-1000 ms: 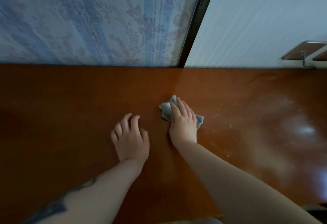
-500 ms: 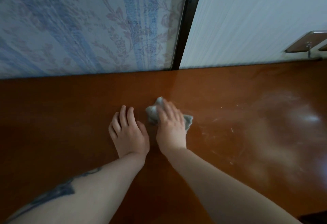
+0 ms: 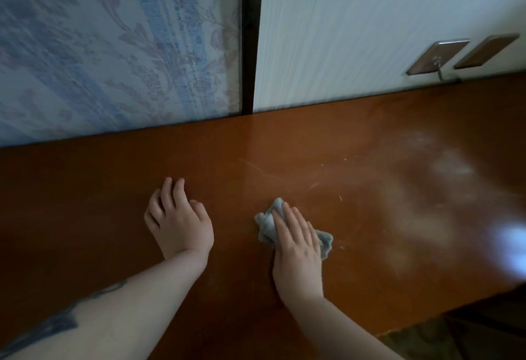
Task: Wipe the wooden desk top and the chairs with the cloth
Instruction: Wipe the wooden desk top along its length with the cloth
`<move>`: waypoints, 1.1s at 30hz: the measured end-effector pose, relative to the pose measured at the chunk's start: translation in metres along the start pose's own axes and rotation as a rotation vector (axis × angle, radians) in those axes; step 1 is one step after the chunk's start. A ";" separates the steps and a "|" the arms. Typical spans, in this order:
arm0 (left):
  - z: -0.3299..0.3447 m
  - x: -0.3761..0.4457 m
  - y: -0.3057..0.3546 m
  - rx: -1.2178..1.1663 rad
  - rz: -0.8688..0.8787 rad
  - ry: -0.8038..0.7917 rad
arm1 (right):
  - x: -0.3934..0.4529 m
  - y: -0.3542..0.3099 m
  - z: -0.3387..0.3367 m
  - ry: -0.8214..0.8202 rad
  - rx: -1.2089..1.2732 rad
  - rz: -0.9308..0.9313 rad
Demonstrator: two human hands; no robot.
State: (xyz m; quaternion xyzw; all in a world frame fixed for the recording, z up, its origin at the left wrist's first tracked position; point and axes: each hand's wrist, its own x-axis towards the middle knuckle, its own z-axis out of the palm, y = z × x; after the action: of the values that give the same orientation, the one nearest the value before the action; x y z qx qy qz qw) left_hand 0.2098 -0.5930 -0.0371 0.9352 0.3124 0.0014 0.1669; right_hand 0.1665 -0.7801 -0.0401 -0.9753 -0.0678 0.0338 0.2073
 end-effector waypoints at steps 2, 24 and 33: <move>-0.002 -0.001 0.000 -0.060 0.007 0.016 | -0.029 0.003 -0.004 -0.121 -0.039 -0.242; 0.039 -0.110 0.065 -0.079 0.264 -0.094 | -0.048 0.100 -0.046 0.248 -0.067 0.514; 0.041 -0.110 0.064 -0.052 0.266 -0.081 | -0.063 0.111 -0.048 -0.068 -0.222 -0.213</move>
State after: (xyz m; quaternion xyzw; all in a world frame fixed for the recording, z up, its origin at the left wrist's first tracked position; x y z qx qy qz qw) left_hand 0.1631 -0.7179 -0.0445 0.9629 0.1788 -0.0060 0.2019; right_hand 0.1220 -0.9089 -0.0389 -0.9778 -0.1812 0.0369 0.0982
